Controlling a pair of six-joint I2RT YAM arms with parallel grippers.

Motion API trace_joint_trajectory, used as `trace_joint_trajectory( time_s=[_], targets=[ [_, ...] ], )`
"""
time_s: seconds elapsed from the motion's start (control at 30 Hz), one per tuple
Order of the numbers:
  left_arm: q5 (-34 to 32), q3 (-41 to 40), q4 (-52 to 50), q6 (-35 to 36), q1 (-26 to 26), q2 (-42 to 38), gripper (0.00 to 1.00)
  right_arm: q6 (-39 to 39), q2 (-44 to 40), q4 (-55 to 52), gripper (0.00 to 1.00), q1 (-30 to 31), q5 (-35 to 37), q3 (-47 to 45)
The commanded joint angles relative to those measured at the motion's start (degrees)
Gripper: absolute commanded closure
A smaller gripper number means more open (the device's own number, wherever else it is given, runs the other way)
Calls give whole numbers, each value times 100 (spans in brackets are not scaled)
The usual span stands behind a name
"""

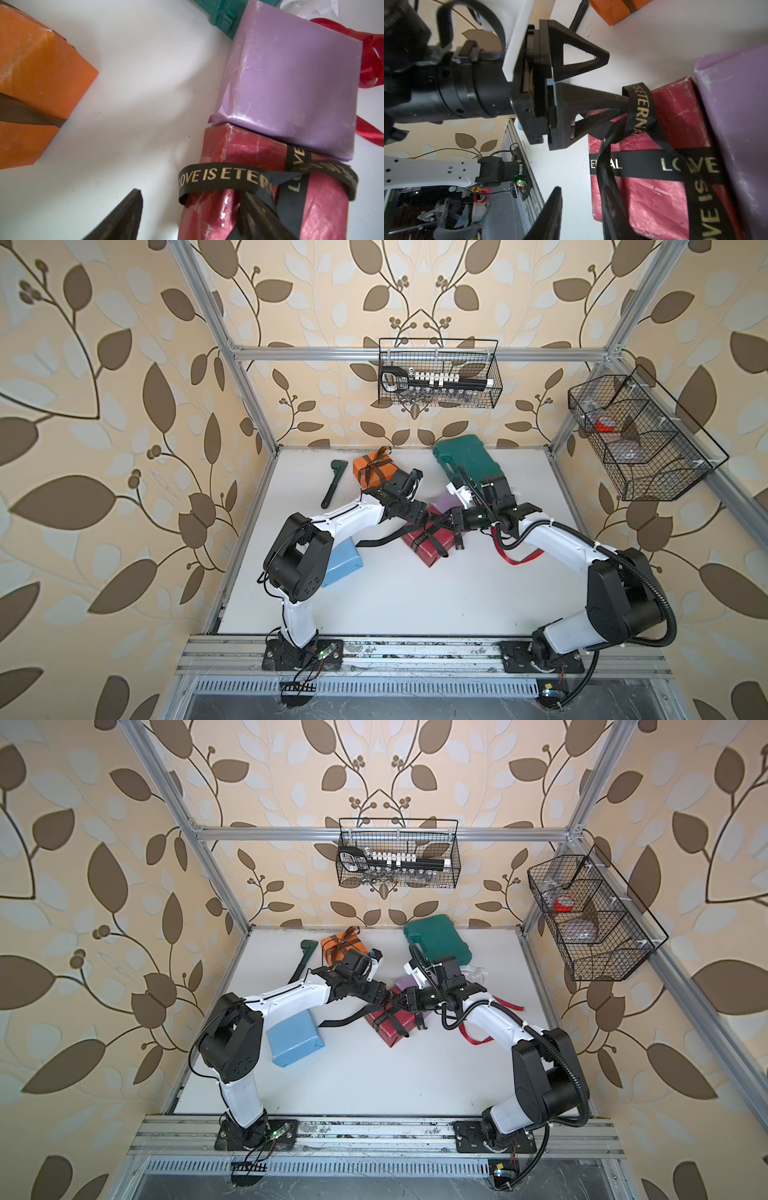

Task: Untie the ribbon bows on the gift boxes
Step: Untie the ribbon from the gift box.

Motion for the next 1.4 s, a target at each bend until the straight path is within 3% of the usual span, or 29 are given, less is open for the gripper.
trace_joint_trajectory(
  time_s=[0.0, 0.2, 0.43, 0.57, 0.63, 0.77, 0.87, 1.2, 1.27, 1.37],
  targets=[
    [78, 284, 144, 92, 20, 127, 31, -310, 34, -274, 66, 338, 546, -26],
    [219, 146, 243, 46, 19, -20, 46, -531, 380, -217, 54, 449, 1005, 167],
    [475, -101, 386, -60, 18, -448, 65, -579, 968, 16, 53, 609, 729, 460],
    [639, -126, 359, -112, 23, -449, 81, -495, 1287, 87, 54, 717, 676, 675],
    [660, -143, 342, -125, 18, -448, 87, -461, 1389, 118, 59, 752, 609, 748],
    [398, -145, 254, -164, 27, -431, 96, -364, 1417, 181, 86, 733, 318, 690],
    [122, -109, 135, -279, 68, -398, 100, -223, 1234, 295, 93, 660, 121, 442],
    [326, -74, -43, -422, 144, -329, 97, -13, 90, 209, 100, 150, 79, -507],
    [434, -61, -118, -485, 149, -363, 73, 11, -118, 210, 100, 1, 85, -681],
    [677, -103, -202, -562, 128, -453, 45, 27, -381, 241, 100, -144, 68, -856]
  ],
)
